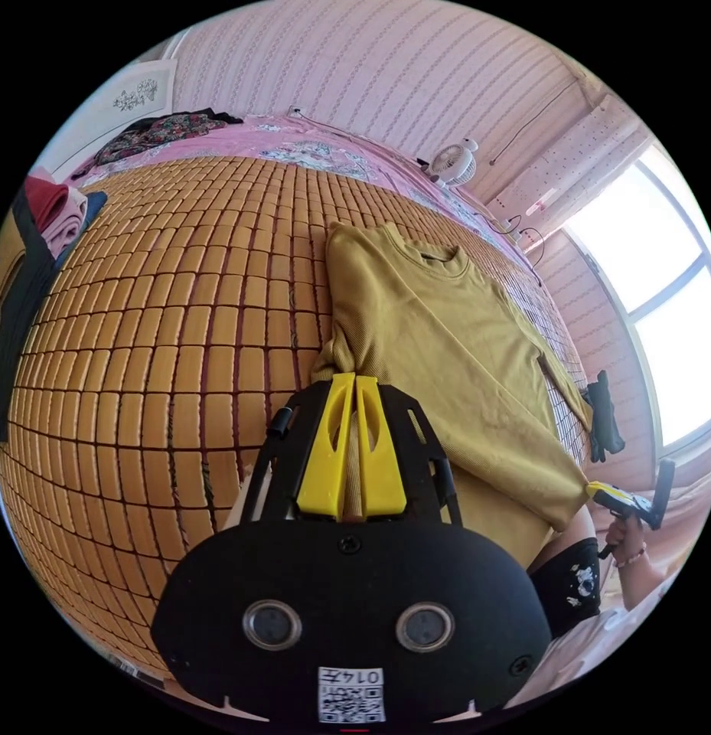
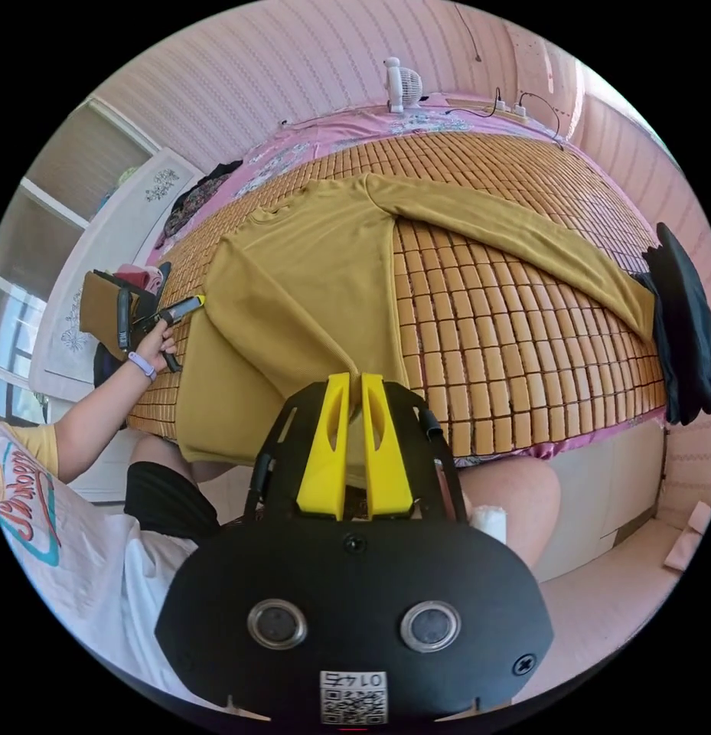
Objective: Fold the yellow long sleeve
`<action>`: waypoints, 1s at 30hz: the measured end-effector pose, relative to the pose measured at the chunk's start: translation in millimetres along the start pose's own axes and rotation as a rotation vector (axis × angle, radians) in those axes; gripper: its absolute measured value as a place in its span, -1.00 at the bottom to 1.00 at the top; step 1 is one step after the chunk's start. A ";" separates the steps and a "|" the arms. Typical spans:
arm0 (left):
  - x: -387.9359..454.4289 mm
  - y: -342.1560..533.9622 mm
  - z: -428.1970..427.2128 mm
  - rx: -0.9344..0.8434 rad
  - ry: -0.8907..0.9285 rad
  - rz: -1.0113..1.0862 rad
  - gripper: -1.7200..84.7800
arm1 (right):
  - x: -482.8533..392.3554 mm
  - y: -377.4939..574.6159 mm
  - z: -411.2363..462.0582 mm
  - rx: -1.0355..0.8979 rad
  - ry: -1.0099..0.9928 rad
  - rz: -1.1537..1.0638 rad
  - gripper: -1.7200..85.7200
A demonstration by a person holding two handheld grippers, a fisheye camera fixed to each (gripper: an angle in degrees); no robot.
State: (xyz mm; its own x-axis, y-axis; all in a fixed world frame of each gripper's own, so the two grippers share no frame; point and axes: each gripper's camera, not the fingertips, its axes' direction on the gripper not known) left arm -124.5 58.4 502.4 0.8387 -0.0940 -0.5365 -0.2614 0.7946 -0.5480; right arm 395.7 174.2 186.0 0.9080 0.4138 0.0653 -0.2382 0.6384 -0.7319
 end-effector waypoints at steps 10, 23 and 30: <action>10.1 12.0 -34.1 0.114 0.010 -0.021 -0.98 | -21.1 6.7 -0.5 0.030 0.111 -0.193 -0.88; 70.5 37.3 10.9 -0.122 0.099 0.104 -0.98 | -25.4 13.3 24.4 -0.066 -0.027 -0.423 -0.89; 98.6 55.4 -10.7 -0.101 0.140 0.171 -0.98 | 122.7 0.2 -34.7 0.441 0.004 0.205 -0.74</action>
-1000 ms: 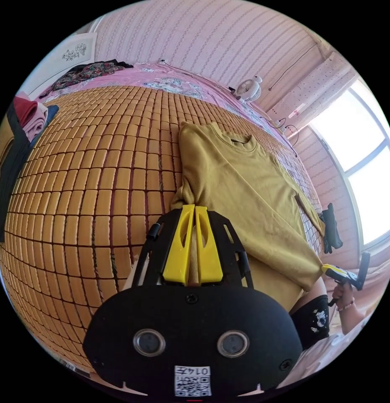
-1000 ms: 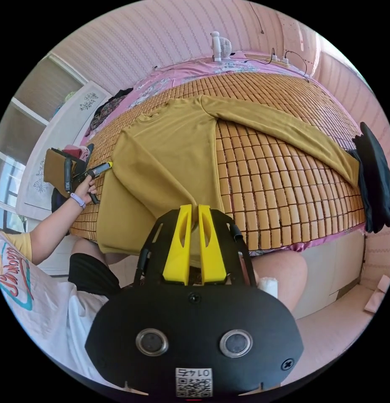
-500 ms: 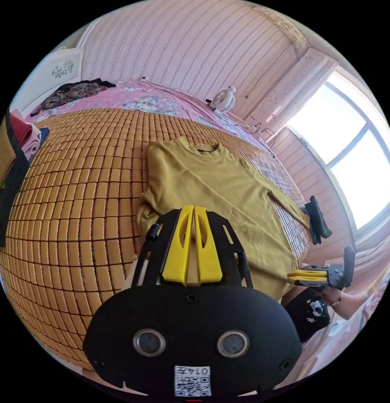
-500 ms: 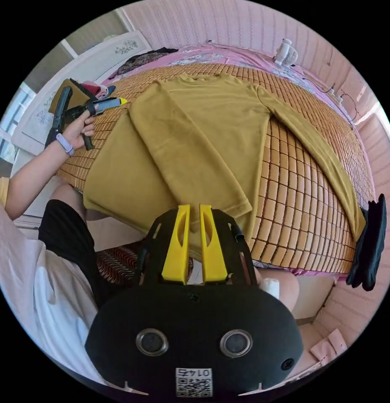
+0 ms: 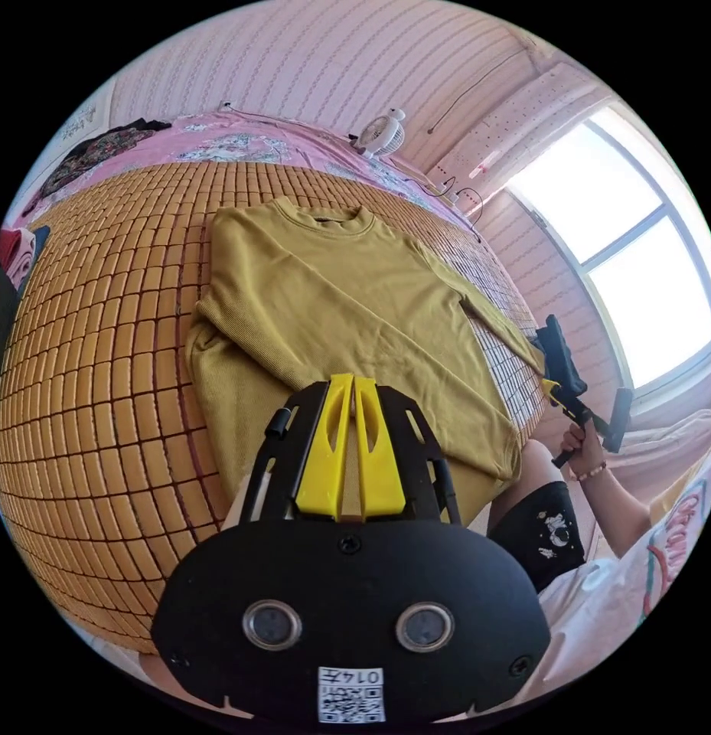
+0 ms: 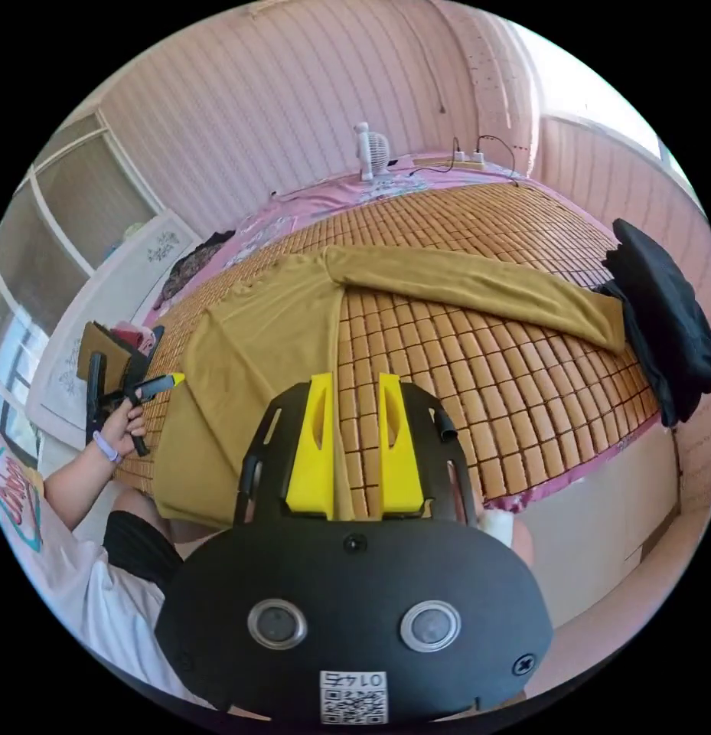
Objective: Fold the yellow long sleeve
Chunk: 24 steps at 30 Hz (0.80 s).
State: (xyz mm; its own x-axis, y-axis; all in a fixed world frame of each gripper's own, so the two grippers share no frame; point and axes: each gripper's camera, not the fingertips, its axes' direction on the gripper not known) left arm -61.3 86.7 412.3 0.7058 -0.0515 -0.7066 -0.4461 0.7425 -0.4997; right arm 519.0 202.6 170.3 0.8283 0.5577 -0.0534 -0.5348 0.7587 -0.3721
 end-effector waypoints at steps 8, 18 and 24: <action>78.2 20.0 41.5 -0.165 -0.180 0.305 -0.98 | 98.1 -56.2 37.7 0.097 0.561 0.224 -0.65; 73.4 28.2 42.0 -0.161 -0.163 0.265 -0.98 | 105.4 -79.3 40.5 -0.006 0.454 0.211 -0.85; 58.5 30.2 29.4 -0.115 -0.098 0.164 -0.98 | -22.1 -93.7 -27.9 0.318 0.091 -0.262 -0.88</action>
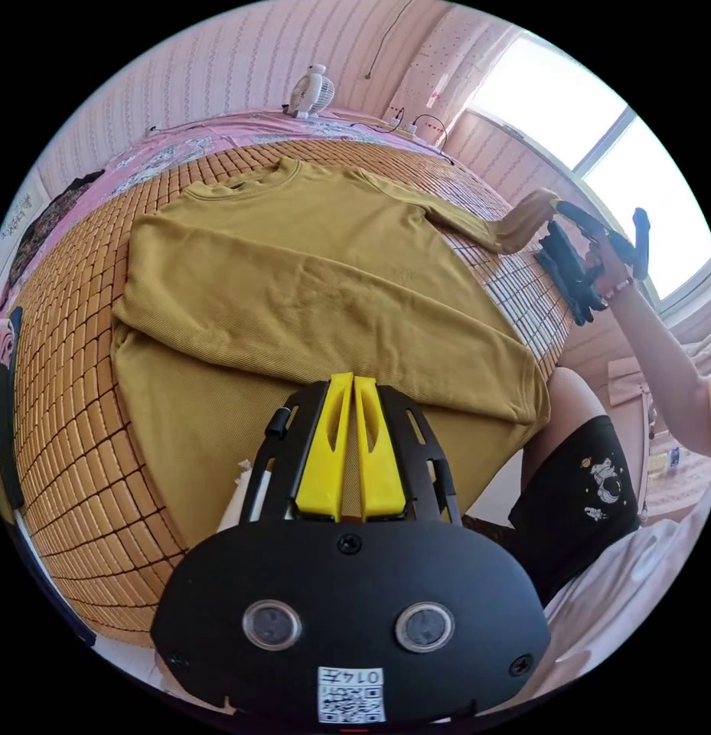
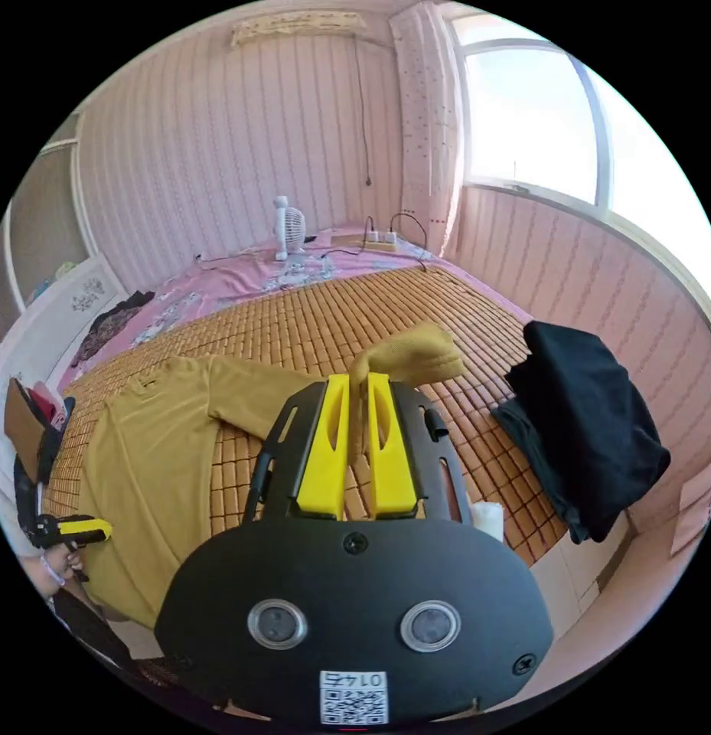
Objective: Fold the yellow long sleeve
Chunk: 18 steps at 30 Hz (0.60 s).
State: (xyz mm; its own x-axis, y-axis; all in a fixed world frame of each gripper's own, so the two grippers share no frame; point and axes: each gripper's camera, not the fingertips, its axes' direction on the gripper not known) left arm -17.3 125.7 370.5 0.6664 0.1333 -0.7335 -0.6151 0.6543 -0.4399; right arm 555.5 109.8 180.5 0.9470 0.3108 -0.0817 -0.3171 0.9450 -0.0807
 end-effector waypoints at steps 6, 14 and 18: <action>-43.3 21.4 -42.1 0.115 0.212 -0.175 -0.98 | -112.6 -25.5 -54.3 0.294 -0.601 -0.262 -0.87; -113.5 111.6 -116.6 0.248 0.225 -0.435 -0.98 | -208.5 92.5 -17.8 -0.380 -1.049 -0.624 -0.78; -125.2 122.0 -124.5 0.230 0.160 -0.451 -0.98 | -209.7 111.9 -11.8 -0.455 -0.959 -0.599 -0.76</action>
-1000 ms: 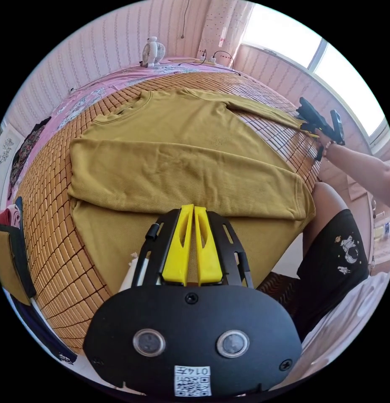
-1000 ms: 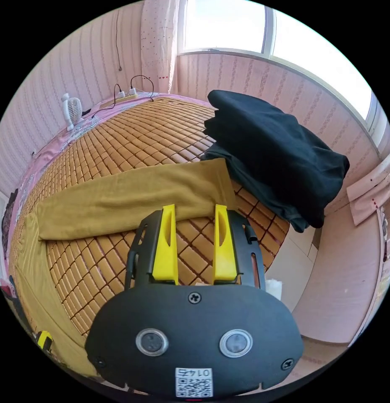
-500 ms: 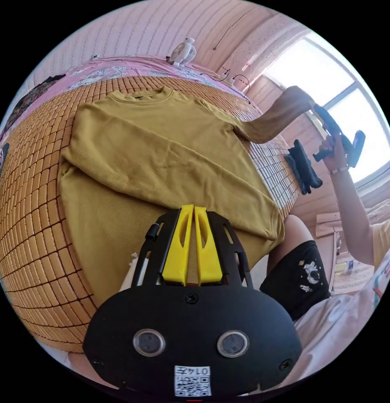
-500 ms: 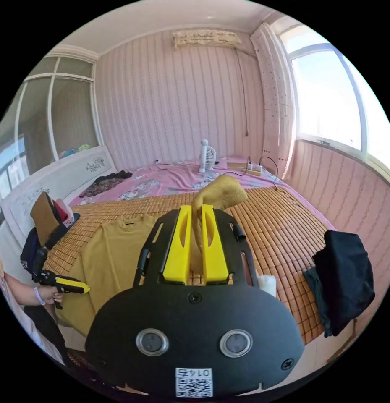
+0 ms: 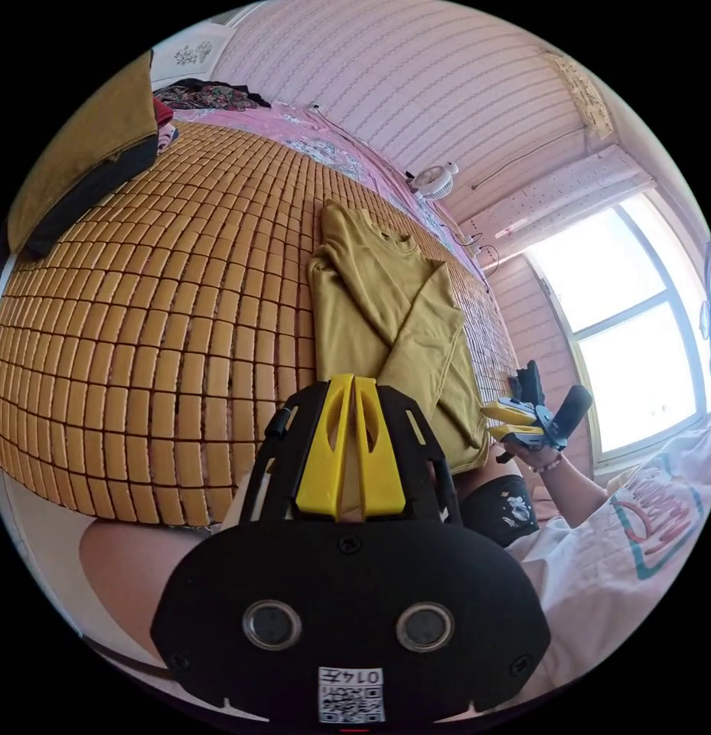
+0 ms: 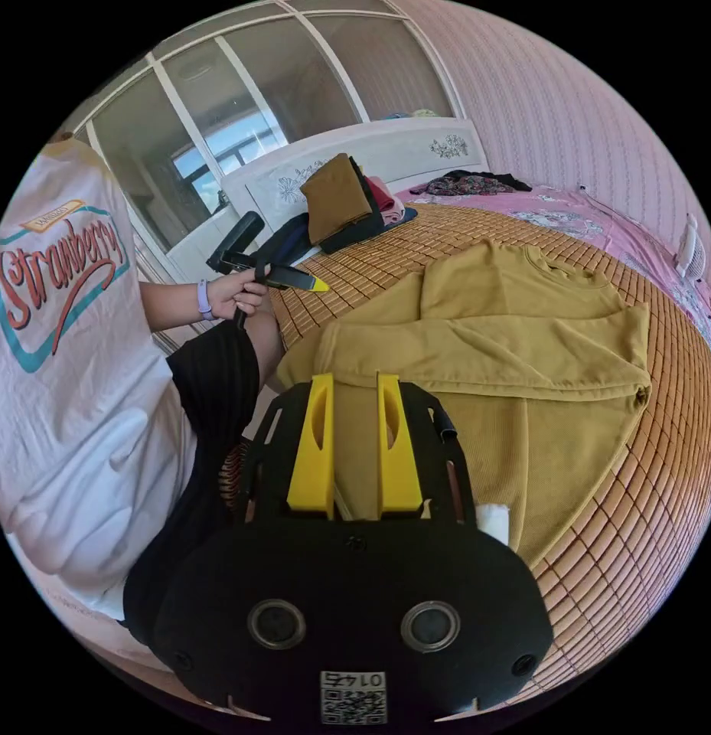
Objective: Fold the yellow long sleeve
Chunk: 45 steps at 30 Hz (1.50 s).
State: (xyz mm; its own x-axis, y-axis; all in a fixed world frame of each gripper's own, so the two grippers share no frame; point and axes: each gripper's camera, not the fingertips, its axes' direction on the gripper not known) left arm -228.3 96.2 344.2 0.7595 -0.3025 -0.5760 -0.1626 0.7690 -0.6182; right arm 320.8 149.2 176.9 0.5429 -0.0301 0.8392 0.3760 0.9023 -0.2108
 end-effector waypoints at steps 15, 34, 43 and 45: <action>-16.5 -225.7 82.5 -0.038 0.043 0.052 -0.81 | 232.2 -112.0 -42.6 0.109 0.590 0.484 -0.65; 38.3 -280.6 31.1 0.048 0.121 0.243 -0.97 | 274.7 -122.9 -151.2 0.295 0.139 0.391 -0.89; -5.5 -73.1 -10.5 -0.233 0.118 0.197 -0.97 | 154.3 34.0 -137.6 -0.057 0.049 0.504 -0.81; -11.8 -47.0 -6.9 -0.266 -0.021 0.139 -0.97 | 147.5 57.9 -121.9 -0.152 0.081 0.601 -0.79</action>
State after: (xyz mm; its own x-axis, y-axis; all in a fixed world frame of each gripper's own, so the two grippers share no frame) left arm -234.0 59.7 376.4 0.7310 -0.1910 -0.6551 -0.4227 0.6269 -0.6545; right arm 514.2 144.5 227.4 0.7459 0.4260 0.5120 0.0859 0.7008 -0.7082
